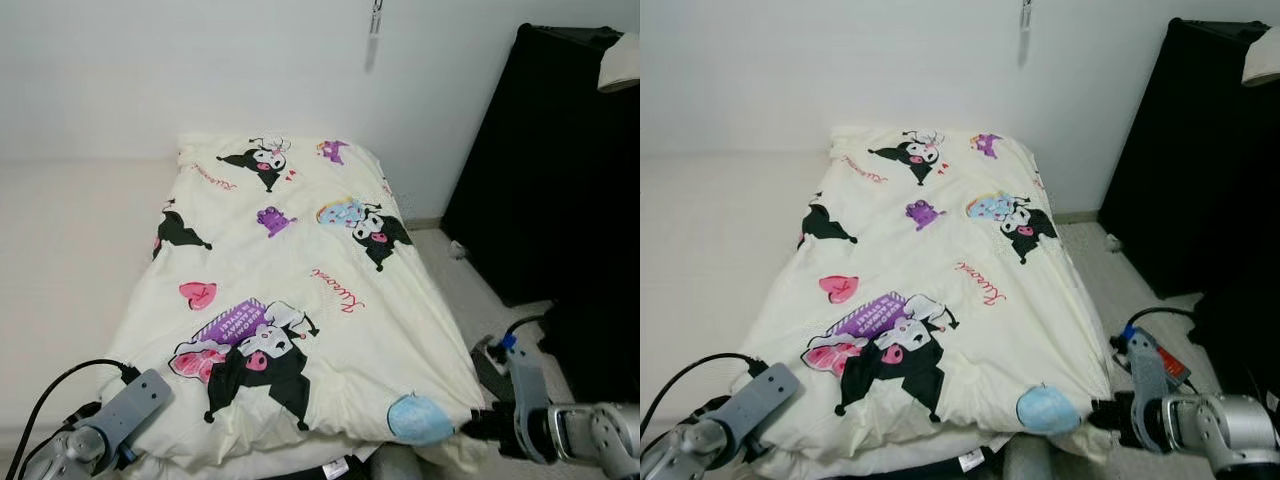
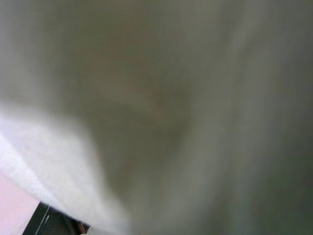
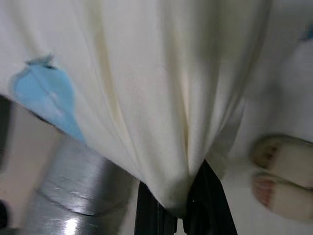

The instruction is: Clean up the room

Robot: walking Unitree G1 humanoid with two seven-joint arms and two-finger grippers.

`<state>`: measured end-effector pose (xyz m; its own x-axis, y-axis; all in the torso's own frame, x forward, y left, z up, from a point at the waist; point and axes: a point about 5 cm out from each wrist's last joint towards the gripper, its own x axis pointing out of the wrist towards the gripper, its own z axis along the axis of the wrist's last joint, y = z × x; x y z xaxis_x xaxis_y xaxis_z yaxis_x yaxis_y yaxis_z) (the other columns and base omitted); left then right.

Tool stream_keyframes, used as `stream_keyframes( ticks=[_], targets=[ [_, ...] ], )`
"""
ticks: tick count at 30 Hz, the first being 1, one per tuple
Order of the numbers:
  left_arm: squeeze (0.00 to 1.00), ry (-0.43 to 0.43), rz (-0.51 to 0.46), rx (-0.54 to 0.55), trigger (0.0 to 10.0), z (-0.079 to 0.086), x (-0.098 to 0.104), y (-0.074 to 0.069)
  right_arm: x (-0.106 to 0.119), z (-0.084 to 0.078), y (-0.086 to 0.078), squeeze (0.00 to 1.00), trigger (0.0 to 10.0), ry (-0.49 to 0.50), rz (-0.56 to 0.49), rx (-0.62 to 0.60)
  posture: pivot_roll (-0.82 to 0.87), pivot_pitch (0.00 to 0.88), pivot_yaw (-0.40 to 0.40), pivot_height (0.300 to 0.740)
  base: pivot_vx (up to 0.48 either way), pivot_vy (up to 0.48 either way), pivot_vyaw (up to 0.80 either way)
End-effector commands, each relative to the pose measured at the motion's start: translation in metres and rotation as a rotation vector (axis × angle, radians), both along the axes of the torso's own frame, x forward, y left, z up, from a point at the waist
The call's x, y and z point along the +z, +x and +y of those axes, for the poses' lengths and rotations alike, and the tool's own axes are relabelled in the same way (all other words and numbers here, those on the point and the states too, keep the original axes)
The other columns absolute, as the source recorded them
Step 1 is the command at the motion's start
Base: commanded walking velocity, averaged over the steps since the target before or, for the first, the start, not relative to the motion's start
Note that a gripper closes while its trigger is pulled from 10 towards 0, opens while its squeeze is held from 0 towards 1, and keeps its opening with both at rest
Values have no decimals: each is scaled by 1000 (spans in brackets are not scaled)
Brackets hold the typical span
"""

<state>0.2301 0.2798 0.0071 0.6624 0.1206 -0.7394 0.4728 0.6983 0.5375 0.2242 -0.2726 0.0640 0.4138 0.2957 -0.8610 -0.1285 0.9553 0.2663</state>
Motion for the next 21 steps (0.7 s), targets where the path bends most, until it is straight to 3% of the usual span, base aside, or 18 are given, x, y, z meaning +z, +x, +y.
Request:
stream_keyframes(
  ticks=[1, 2, 4, 5, 7, 8, 9, 10, 11, 13, 17, 20, 21],
  targets=[
    [0, 1, 27, -19, 10000, -5, -6, -6, -6, -8, -3, 0, 0, -109, 9, 4, -94, 75, -75, 546, 0, 0, 0],
    [0, -4, 32, -20, 10000, -7, -8, -7, -11, -27, 1, 0, 9725, -385, -23, 29, -94, 75, -75, 546, 0, 0, 0],
    [0, -4, 32, -20, 10000, -7, -8, -7, -11, -27, 1, 0, 9725, -385, -23, 29, -94, 75, -75, 546, 0, 0, 0],
    [0, -5, 33, -20, 10000, -8, -9, -8, -12, -34, 3, 0, 9686, -480, -37, 45, -94, 75, -75, 546, 0, 0, 0],
    [0, -5, 33, -20, 10000, -8, -9, -8, -12, -34, 3, 0, 9686, -480, -37, 45, -94, 75, -75, 546, 0, 0, 0],
    [0, -6, 33, -20, 10000, -8, -9, -8, -10, -42, 4, 0, 10000, -586, -49, 63, -86, 78, -76, 546, 0, 0, 0],
    [0, -6, 33, -20, 10000, -8, -9, -8, -10, -42, 4, 0, 10000, -586, -49, 63, -86, 78, -76, 546, 0, 0, 0],
    [0, -6, 34, -21, 10000, -8, -9, -9, -5, -54, 4, 0, 10000, -742, -60, 89, -82, 81, -74, 546, 0, 0, 0],
    [0, -6, 34, -21, 10000, -8, -9, -9, -5, -54, 4, 0, 10000, -742, -60, 89, -82, 81, -74, 546, 0, 0, 0],
    [0, -5, 35, -23, 10000, -7, -8, -9, 9, -67, 3, 0, 10000, -929, -67, 121, -82, 81, -74, 546, 0, 0, 0],
    [0, -5, 34, -25, 10000, -8, -8, -9, 15, -70, 1, 0, 10000, -1003, -65, 153, -85, 82, -70, 546, 0, 0, 0],
    [0, -7, 34, -28, 10000, -9, -8, -8, 13, -69, -1, 0, 10000, -1004, -56, 184, -85, 82, -70, 546, 0, 0, 0],
    [0, -9, 33, -30, 10000, -9, -8, -8, 10, -68, -5, 941, 10000, -1002, -34, 226, -85, 82, -70, 546, 0, 0, 0]
  ],
)
